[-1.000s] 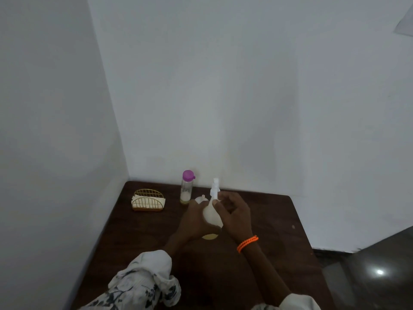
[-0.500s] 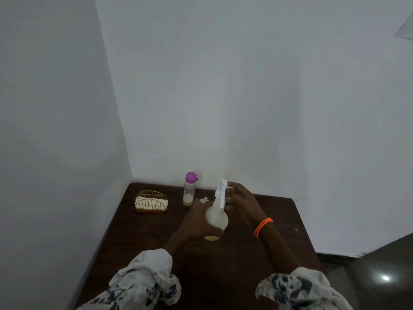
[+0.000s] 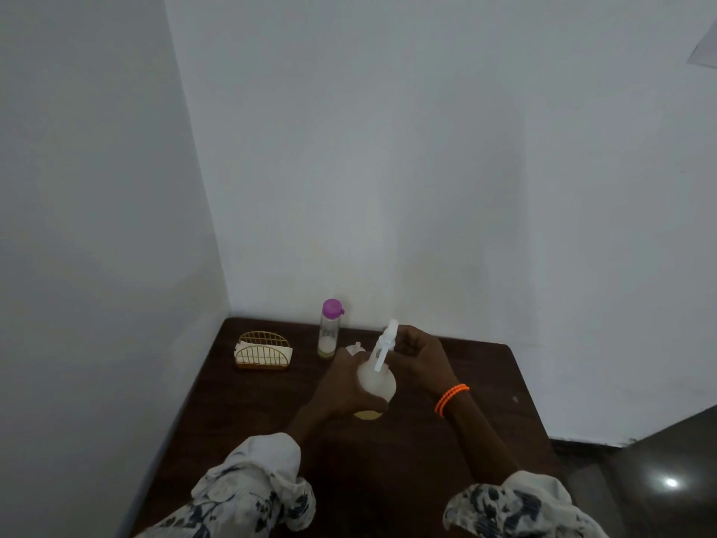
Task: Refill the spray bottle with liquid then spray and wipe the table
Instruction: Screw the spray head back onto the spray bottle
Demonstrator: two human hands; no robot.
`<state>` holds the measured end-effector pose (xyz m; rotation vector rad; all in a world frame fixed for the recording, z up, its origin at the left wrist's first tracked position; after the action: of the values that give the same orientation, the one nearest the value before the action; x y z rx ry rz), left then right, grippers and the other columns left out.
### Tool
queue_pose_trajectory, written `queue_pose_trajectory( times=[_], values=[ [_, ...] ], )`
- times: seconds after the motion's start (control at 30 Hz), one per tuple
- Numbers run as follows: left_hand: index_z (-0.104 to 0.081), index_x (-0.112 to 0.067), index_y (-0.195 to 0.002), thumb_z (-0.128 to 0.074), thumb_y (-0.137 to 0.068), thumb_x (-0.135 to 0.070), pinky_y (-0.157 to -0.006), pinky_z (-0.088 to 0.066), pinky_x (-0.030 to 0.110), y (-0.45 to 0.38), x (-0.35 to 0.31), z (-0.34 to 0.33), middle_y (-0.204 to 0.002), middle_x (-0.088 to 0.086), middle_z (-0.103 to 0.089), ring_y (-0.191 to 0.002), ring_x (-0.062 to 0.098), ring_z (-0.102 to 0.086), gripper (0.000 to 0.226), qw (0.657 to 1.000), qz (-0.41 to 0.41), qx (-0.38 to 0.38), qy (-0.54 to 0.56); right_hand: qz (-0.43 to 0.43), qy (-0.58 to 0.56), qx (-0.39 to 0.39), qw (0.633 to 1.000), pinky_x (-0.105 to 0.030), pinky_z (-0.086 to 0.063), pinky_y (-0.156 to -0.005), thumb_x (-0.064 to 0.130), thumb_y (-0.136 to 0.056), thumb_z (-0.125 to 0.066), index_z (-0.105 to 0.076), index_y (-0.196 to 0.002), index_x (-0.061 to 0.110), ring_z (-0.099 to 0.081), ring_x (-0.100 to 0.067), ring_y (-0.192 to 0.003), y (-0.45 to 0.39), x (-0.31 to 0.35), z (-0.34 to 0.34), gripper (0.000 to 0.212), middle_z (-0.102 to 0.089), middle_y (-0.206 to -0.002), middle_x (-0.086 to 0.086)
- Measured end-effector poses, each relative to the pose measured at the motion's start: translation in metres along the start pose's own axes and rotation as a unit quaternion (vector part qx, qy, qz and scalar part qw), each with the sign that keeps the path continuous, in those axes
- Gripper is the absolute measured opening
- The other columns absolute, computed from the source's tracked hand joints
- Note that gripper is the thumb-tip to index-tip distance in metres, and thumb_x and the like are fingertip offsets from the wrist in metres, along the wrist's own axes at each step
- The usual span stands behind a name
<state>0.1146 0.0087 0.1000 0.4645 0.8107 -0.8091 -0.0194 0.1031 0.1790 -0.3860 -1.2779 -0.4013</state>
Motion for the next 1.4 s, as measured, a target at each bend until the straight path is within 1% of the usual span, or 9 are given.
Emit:
queue_pose_trajectory(
  times=[0.17,0.33,0.57,0.7,0.83,0.97,1.13,1.27,1.4],
  values=[
    [-0.047,-0.029,-0.140,-0.092,-0.051,-0.053,-0.085,-0.047,0.024,0.000,-0.003,-0.002,-0.120,-0.007,-0.038,-0.112,0.013,-0.046,0.103,1.000,-0.007,-0.016,-0.005,-0.011,0.016,-0.098,0.995,-0.030,-0.060,-0.072,0.011,-0.069,-0.090,-0.076,-0.091,0.016,-0.071,-0.014,-0.078,0.003,-0.008,-0.010,0.027,-0.077,-0.083,-0.002],
    [-0.047,-0.033,-0.137,-0.092,-0.050,-0.054,-0.091,-0.049,0.027,0.002,-0.005,-0.005,-0.132,-0.001,-0.041,-0.118,0.015,-0.048,0.100,1.000,-0.024,-0.015,-0.011,-0.047,0.067,-0.161,0.983,-0.018,-0.045,-0.056,0.027,-0.060,-0.096,-0.061,-0.079,0.011,-0.051,0.002,-0.056,0.002,-0.022,-0.018,0.043,-0.060,-0.068,0.008],
    [-0.042,-0.021,-0.146,-0.092,-0.055,-0.053,-0.090,-0.047,0.025,0.003,-0.004,-0.002,-0.133,0.000,-0.041,-0.120,0.015,-0.046,0.109,1.000,0.003,-0.014,-0.010,-0.040,-0.011,-0.055,0.998,-0.028,-0.058,-0.078,0.008,-0.078,-0.083,-0.073,-0.107,0.012,-0.073,-0.013,-0.093,0.002,-0.017,-0.016,0.031,-0.077,-0.097,-0.003],
    [-0.043,-0.022,-0.144,-0.093,-0.054,-0.051,-0.088,-0.047,0.024,0.001,-0.006,0.002,-0.123,-0.005,-0.039,-0.117,0.014,-0.047,0.107,1.000,0.005,-0.021,0.003,-0.033,-0.010,-0.067,0.997,-0.022,-0.055,-0.071,0.006,-0.076,-0.085,-0.076,-0.099,0.009,-0.073,-0.008,-0.083,0.005,-0.014,-0.012,0.025,-0.078,-0.086,0.003],
    [-0.045,-0.020,-0.140,-0.095,-0.059,-0.042,-0.090,-0.047,0.023,0.003,-0.009,0.001,-0.124,-0.003,-0.039,-0.115,0.012,-0.046,0.098,1.000,0.001,-0.020,0.007,-0.024,0.046,-0.079,0.996,-0.023,-0.058,-0.073,0.019,-0.065,-0.093,-0.074,-0.099,0.016,-0.072,-0.008,-0.085,0.004,-0.012,-0.009,0.039,-0.077,-0.091,0.002],
    [-0.045,-0.021,-0.139,-0.095,-0.061,-0.039,-0.087,-0.045,0.023,0.004,-0.011,0.001,-0.122,-0.006,-0.037,-0.113,0.011,-0.043,0.094,1.000,0.004,-0.017,0.019,-0.034,-0.031,0.000,0.999,-0.030,-0.057,-0.091,0.001,-0.081,-0.078,-0.066,-0.125,0.010,-0.070,-0.016,-0.108,0.003,-0.011,-0.006,0.046,-0.075,-0.115,-0.004],
    [-0.047,-0.026,-0.131,-0.096,-0.056,-0.041,-0.084,-0.050,0.024,0.006,-0.012,0.002,-0.120,-0.004,-0.040,-0.113,0.014,-0.048,0.091,0.999,0.005,-0.022,0.027,-0.047,-0.027,-0.034,0.998,-0.039,-0.060,-0.082,0.008,-0.081,-0.080,-0.073,-0.100,0.008,-0.072,-0.018,-0.089,0.006,-0.012,-0.003,0.020,-0.076,-0.094,-0.003],
    [-0.043,-0.029,-0.131,-0.095,-0.048,-0.047,-0.080,-0.047,0.018,0.004,-0.011,0.002,-0.124,-0.005,-0.042,-0.113,0.012,-0.050,0.100,0.999,0.001,-0.026,0.030,-0.043,0.044,-0.057,0.997,-0.018,-0.047,-0.059,0.016,-0.067,-0.092,-0.052,-0.072,0.018,-0.049,-0.001,-0.061,0.000,-0.011,-0.002,0.040,-0.053,-0.068,0.005],
    [-0.041,-0.029,-0.126,-0.096,-0.050,-0.045,-0.079,-0.048,0.018,0.005,-0.012,0.002,-0.122,-0.005,-0.042,-0.112,0.012,-0.050,0.095,0.999,0.007,-0.024,0.033,-0.060,-0.030,0.008,0.998,-0.027,-0.056,-0.075,0.005,-0.084,-0.076,-0.071,-0.091,0.012,-0.069,-0.013,-0.086,0.002,-0.005,-0.004,0.011,-0.074,-0.088,0.001]
  ],
)
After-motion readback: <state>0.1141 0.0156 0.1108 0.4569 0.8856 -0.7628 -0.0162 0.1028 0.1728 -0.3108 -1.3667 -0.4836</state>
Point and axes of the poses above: each hand's wrist, its own y-axis away from the middle knuckle, its own z-axis out of the back of the hand, x = y × z, the point moved 4 cm from there along -y, towards the middle knuckle
